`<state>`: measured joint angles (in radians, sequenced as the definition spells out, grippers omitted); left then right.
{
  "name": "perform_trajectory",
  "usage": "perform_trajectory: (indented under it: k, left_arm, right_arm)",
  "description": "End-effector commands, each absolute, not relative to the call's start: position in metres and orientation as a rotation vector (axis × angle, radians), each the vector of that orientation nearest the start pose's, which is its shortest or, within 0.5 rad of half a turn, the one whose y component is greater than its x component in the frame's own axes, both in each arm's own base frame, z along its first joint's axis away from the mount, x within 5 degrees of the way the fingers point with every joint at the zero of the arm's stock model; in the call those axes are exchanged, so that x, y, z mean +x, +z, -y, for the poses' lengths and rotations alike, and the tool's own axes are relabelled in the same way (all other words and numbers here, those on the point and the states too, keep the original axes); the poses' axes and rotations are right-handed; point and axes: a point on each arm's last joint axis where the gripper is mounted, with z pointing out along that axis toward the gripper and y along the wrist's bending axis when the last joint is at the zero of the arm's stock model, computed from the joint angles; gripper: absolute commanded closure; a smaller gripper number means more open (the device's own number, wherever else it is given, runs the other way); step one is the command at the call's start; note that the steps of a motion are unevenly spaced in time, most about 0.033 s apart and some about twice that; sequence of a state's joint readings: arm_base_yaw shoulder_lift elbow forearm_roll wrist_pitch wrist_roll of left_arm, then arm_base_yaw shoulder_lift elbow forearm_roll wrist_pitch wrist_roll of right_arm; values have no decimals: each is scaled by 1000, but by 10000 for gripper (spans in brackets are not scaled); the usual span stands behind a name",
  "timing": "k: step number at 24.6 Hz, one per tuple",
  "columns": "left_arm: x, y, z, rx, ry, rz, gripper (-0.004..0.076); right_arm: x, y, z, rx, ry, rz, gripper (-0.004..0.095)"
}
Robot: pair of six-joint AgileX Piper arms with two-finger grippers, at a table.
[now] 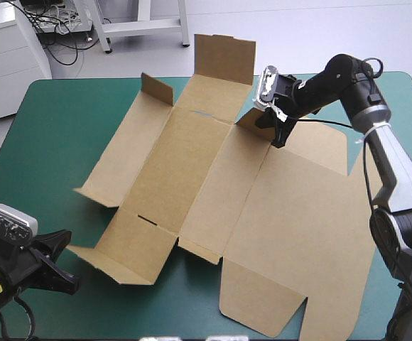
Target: Fold the box
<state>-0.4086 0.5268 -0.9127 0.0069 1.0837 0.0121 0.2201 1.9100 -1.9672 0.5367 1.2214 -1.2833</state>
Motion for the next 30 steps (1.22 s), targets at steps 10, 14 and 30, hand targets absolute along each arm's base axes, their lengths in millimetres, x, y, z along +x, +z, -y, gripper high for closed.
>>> perform_trajectory:
  k: [10, 14, 30]
  left_arm:
    - [62, 394, 16, 427, -100, -2060, 756]
    - [61, 392, 15, 430, -85, -2084, 756]
    - [62, 391, 13, 430, -53, -2086, 756]
  right_arm:
    - [398, 352, -211, -1811, 158, -1458, 925]
    - [406, 337, -213, -1832, 165, -1485, 778]
    - [402, 350, -208, -1652, 233, -1661, 329]
